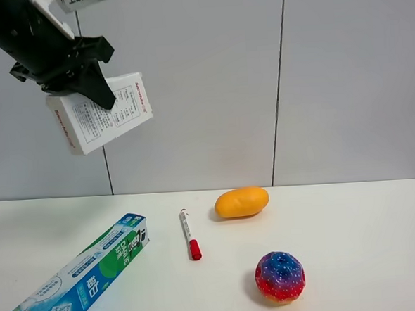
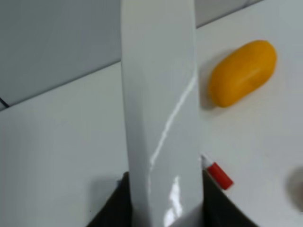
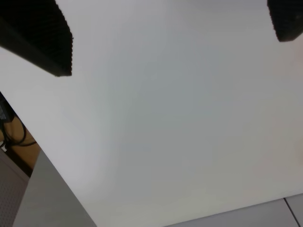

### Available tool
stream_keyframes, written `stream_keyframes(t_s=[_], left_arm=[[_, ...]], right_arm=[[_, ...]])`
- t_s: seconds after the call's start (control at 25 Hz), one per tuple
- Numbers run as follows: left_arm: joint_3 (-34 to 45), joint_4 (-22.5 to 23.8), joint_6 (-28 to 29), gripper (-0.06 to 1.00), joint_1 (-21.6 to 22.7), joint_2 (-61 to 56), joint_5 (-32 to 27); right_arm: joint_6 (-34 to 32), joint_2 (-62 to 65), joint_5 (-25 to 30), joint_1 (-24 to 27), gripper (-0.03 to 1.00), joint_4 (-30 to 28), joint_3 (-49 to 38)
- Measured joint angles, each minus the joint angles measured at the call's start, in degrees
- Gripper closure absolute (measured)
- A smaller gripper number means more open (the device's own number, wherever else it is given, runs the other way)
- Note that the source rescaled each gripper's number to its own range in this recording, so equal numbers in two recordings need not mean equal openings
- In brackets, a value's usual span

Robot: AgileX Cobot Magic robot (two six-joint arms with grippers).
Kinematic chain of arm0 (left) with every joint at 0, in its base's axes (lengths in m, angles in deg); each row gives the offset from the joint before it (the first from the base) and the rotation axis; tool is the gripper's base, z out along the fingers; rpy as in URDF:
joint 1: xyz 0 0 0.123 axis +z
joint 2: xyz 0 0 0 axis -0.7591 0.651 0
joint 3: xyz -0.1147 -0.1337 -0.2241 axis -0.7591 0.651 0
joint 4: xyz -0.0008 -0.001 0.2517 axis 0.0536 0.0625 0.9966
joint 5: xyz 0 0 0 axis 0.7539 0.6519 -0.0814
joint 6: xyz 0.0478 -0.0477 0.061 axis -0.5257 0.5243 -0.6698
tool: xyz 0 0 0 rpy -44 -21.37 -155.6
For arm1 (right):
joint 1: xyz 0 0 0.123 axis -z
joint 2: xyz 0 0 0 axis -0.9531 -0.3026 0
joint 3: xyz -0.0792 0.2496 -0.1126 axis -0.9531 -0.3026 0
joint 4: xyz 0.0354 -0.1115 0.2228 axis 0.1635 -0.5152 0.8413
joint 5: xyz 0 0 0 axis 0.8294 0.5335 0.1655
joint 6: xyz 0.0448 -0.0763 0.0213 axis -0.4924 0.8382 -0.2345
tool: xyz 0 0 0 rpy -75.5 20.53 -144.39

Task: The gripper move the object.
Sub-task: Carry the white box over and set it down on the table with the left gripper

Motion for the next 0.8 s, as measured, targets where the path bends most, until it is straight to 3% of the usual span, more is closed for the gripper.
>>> stream_keyframes(t_s=[0.16, 0.36, 0.6, 0.8], left_arm=[[0.00, 0.06, 7.24, 0.94, -4.00, -1.41, -4.37], [0.35, 1.06, 14.33, 0.94, -10.17, -1.45, -3.52], [9.03, 1.06, 22.26, 0.94, -16.09, -1.51, 3.96], [19.20, 0.42, 23.91, 0.94, -16.51, -1.51, 13.13]], right_arm=[[0.00, 0.00, 0.00, 0.00, -0.03, 0.00, 0.00], [0.00, 0.00, 0.00, 0.00, -0.03, 0.00, 0.00], [0.00, 0.00, 0.00, 0.00, -0.03, 0.00, 0.00], [0.00, 0.00, 0.00, 0.00, -0.03, 0.00, 0.00]])
